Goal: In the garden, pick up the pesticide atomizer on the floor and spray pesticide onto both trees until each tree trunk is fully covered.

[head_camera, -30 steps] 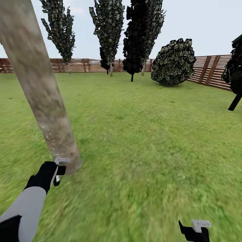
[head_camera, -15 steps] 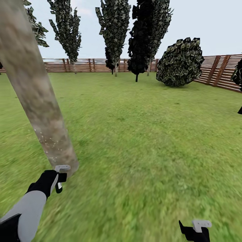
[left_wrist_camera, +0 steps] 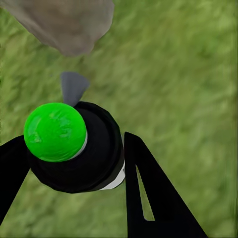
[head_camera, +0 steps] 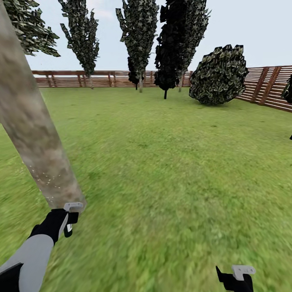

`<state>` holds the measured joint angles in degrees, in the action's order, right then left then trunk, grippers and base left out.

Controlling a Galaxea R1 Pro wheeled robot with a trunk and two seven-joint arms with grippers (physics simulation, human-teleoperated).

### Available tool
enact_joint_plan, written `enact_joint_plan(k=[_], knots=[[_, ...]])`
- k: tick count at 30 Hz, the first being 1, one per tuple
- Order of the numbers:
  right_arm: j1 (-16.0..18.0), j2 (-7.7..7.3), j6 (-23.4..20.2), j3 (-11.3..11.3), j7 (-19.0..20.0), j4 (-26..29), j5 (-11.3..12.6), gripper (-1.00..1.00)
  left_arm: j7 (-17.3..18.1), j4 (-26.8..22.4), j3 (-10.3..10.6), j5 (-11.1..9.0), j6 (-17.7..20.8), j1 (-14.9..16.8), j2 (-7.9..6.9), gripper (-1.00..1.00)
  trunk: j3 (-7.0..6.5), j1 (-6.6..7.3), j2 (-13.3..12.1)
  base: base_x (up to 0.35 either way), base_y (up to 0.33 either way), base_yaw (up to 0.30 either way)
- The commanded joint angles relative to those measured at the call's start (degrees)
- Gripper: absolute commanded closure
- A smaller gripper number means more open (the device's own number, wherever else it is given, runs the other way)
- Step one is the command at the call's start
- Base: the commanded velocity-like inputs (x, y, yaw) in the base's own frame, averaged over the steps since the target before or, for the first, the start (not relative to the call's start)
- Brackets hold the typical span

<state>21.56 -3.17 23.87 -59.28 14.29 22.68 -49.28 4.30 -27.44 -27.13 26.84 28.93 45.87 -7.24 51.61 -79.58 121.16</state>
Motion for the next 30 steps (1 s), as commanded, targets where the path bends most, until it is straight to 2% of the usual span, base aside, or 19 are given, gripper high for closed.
enact_joint_plan(k=[1,3,6,8,11,13,15,18,20,21,23,25,26,30], knots=[[0.1,0.01,0.2,-0.5,0.4,0.0,-0.2,-1.0,0.5,-0.1,-0.4,0.6,0.2,0.0,0.05,1.0,0.05,-0.01,0.0,0.2,-0.231,0.238],[0.1,0.01,0.2,-0.5,0.5,0.0,-0.2,-1.0,-0.7,-0.1,-0.4,0.6,0.2,0.0,0.04,1.0,0.05,-0.01,0.0,0.2,-0.231,0.258],[0.1,-0.01,0.2,-0.5,0.5,0.0,-0.2,-1.0,-5.3,-0.1,-0.4,0.5,0.2,-0.1,0.02,1.0,0.05,-0.01,0.0,0.2,-0.231,0.273],[0.1,0.0,0.2,-0.5,0.5,0.0,-0.2,-1.0,-6.4,-0.1,-0.5,0.3,0.2,-0.1,-0.22,1.0,0.05,-0.01,0.0,0.208,-0.223,0.276],[0.1,0.01,0.2,-0.5,0.5,0.0,-0.2,-1.0,-6.8,-0.1,-1.2,0.0,0.4,-0.3,-1.41,1.0,0.05,-0.01,0.0,0.227,-0.202,0.277],[0.1,0.01,0.2,-0.5,0.5,-0.1,-0.2,-1.0,-6.7,-0.1,-3.9,-0.7,0.0,-0.5,-2.35,1.0,0.05,-0.01,0.0,0.259,-0.176,0.277],[0.1,0.01,0.2,-0.5,0.5,-0.1,-0.2,-1.0,-6.7,0.4,-5.2,-0.9,-0.9,-0.5,-2.64,1.0,0.05,-0.01,0.0,0.277,-0.161,0.261],[0.1,0.01,0.2,-0.5,0.5,-0.1,-0.2,-1.0,-6.8,0.8,-5.6,-1.4,-4.3,-0.6,-2.57,1.0,0.05,-0.01,0.0,0.288,-0.138,0.083],[0.1,-0.02,0.2,-0.5,0.5,-0.1,-0.2,-1.0,-6.9,1.3,-5.6,-2.1,-4.9,-0.6,-2.54,1.0,0.05,-0.01,0.0,0.292,-0.132,0.016],[0.1,-0.04,0.2,-0.5,0.5,-0.1,-0.3,-1.0,-7.0,2.1,-5.6,-3.5,-5.4,-0.6,-2.57,1.0,0.05,-0.01,0.0,0.292,-0.13,0.004],[0.1,-0.04,0.2,-0.5,0.5,-0.1,-0.3,-1.0,-7.0,2.8,-5.7,-4.4,-7.0,-1.2,-2.59,1.0,0.05,-0.01,0.0,0.293,-0.129,0.002],[0.1,-0.06,0.2,-0.5,0.5,-0.1,-0.3,-1.0,-7.3,3.0,-5.9,-4.8,-10.0,-2.6,-2.6,1.0,0.05,-0.01,0.0,0.303,-0.104,0.001],[0.1,-0.07,0.2,-0.5,0.5,0.0,-0.3,-1.0,-7.4,3.1,-6.7,-5.0,-11.0,-3.0,-2.53,1.0,0.05,-0.01,0.0,0.184,-0.038,0.0],[0.1,-0.01,0.2,-0.5,0.5,0.0,-0.3,-1.0,-7.4,3.8,-7.2,-5.0,-11.3,-3.4,-2.32,1.0,0.05,-0.01,0.0,0.047,-0.01,0.01]])
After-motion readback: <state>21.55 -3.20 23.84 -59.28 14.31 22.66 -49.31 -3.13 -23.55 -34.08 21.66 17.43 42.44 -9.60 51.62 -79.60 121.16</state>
